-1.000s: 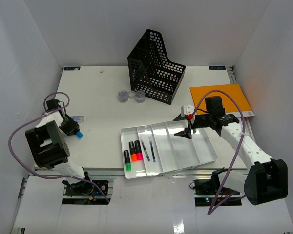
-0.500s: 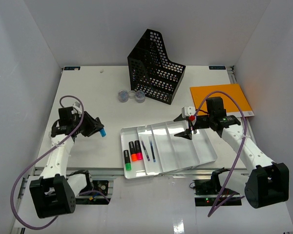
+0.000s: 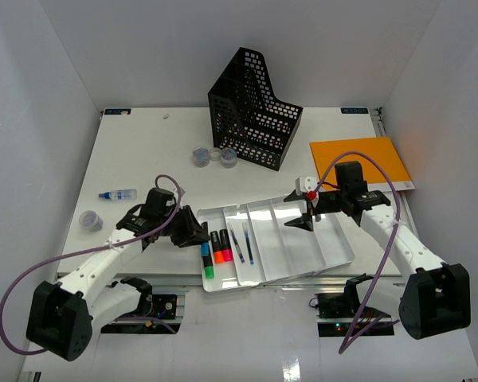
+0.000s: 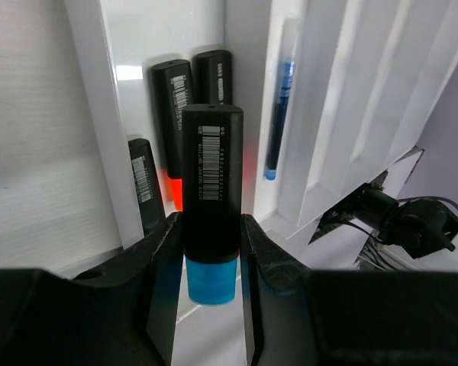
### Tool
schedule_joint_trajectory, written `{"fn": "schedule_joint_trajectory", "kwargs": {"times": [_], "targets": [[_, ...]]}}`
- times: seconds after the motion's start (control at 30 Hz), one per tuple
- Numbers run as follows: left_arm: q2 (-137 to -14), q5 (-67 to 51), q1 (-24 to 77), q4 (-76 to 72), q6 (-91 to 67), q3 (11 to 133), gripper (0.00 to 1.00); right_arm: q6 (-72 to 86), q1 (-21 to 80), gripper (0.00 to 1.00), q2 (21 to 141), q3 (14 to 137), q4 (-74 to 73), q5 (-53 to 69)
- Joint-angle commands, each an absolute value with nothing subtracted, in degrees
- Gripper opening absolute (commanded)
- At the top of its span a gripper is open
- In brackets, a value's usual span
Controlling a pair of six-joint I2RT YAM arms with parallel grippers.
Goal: Organize the desk
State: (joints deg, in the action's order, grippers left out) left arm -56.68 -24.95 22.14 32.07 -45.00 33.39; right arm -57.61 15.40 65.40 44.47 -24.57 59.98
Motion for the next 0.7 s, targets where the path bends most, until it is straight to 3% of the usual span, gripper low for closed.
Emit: {"fn": "schedule_joint_trajectory", "kwargs": {"times": [0.0,0.1,0.3,0.4,0.47,0.67], "targets": [[-61.4,-19.4,27.2,28.8,-48.3,34.8,0.12,-57.8,15.2,0.76,66.2,43.3,-22.5,59.5],[-63.1,-17.1,29.4,28.7,-48.7,35.3,0.22,-57.6,15.1,0.76,66.6,43.1,-22.1,58.7],[-63.5,-15.8,31.3,28.7,-48.3,36.2,0.71,-53.5,15.4,0.78,67.9,43.3,-19.2,57.0],[-62.5,-15.4,32.0,28.3,-47.2,37.0,0.89,-46.0,17.6,0.81,70.1,45.1,-16.3,53.8],[-61.1,-15.6,32.2,28.0,-45.9,37.2,0.96,-42.6,19.4,0.82,73.4,47.2,-16.3,49.7],[-54.8,-12.1,32.2,27.9,-40.2,37.8,0.98,-27.9,25.6,0.84,87.5,64.0,-18.6,41.1]]}}
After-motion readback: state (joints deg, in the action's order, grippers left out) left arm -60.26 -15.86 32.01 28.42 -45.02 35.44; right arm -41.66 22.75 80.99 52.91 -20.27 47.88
